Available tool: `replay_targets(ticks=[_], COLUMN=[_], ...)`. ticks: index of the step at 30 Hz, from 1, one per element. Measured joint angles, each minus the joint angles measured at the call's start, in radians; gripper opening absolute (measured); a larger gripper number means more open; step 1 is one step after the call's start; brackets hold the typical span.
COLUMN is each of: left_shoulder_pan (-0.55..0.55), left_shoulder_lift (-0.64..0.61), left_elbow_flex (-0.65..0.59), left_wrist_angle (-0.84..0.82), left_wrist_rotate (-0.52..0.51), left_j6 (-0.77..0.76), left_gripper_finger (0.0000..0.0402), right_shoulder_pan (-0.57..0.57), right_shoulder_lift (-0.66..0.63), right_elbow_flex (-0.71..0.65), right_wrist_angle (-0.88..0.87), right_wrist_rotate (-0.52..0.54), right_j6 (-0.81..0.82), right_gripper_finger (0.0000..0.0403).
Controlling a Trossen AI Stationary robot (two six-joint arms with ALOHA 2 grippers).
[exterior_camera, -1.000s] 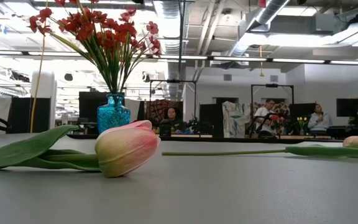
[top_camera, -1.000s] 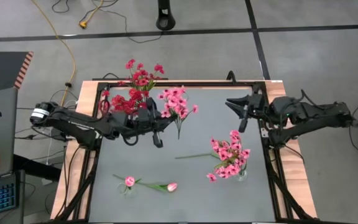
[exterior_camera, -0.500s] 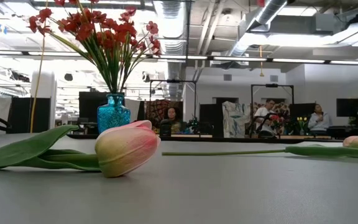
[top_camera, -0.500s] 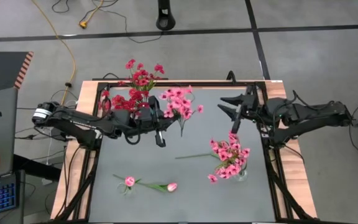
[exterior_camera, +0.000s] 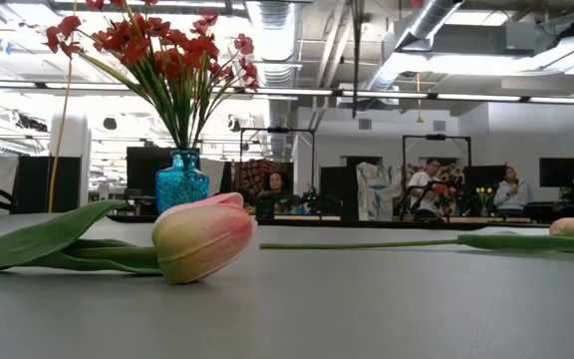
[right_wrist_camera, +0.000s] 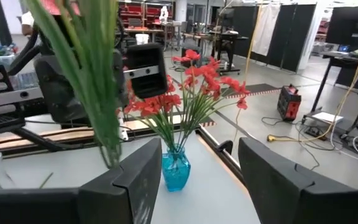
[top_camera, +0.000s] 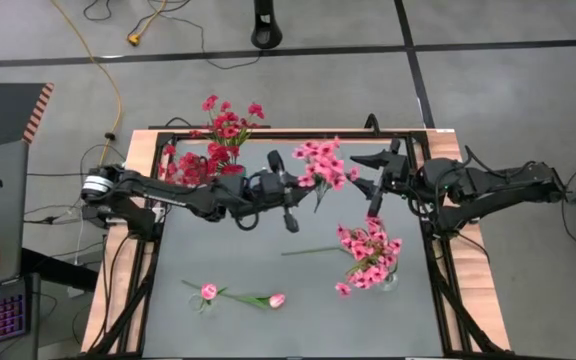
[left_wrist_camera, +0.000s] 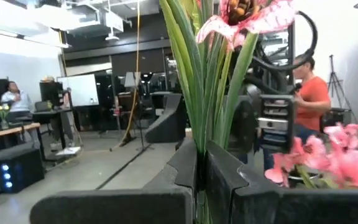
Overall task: Sort flowers into vase by color
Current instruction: Put the pink flowers into the transparent vase
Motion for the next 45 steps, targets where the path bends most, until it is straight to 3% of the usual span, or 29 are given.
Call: replay_targets(ticks=[9, 17, 21, 25, 37, 45], left_shoulder_pan=[0.008, 0.020, 0.031, 0.044, 0.052, 0.056], left_shoulder_lift=[0.084, 0.084, 0.084, 0.084, 0.096, 0.219], left_elbow_flex=[0.141, 0.147, 0.147, 0.147, 0.148, 0.274], left_wrist_angle=[-0.049, -0.026, -0.027, 0.007, 0.056, 0.054], left_wrist_rotate=[-0.031, -0.016, 0.038, 0.108, 0.133, 0.154], left_j6=[0.053, 0.045, 0.043, 0.029, 0.012, 0.002], left_gripper_finger=[0.0002, 0.0002, 0.0002, 0.0002, 0.0002, 0.0002], right_shoulder_pan=[0.003, 0.002, 0.002, 0.002, 0.002, 0.002], right_shoulder_lift=[-0.001, -0.001, -0.001, -0.001, -0.001, -0.001], right_elbow_flex=[0.000, 0.000, 0.000, 0.000, 0.000, 0.000], right_wrist_angle=[-0.002, -0.002, -0.002, -0.002, -0.002, -0.001], right_wrist_rotate=[-0.093, -0.147, -0.173, -0.174, -0.174, -0.173], right_j6=[-0.001, -0.008, -0.008, -0.008, -0.009, -0.010], right_gripper_finger=[0.0238, 0.0238, 0.0238, 0.0238, 0.0238, 0.0238])
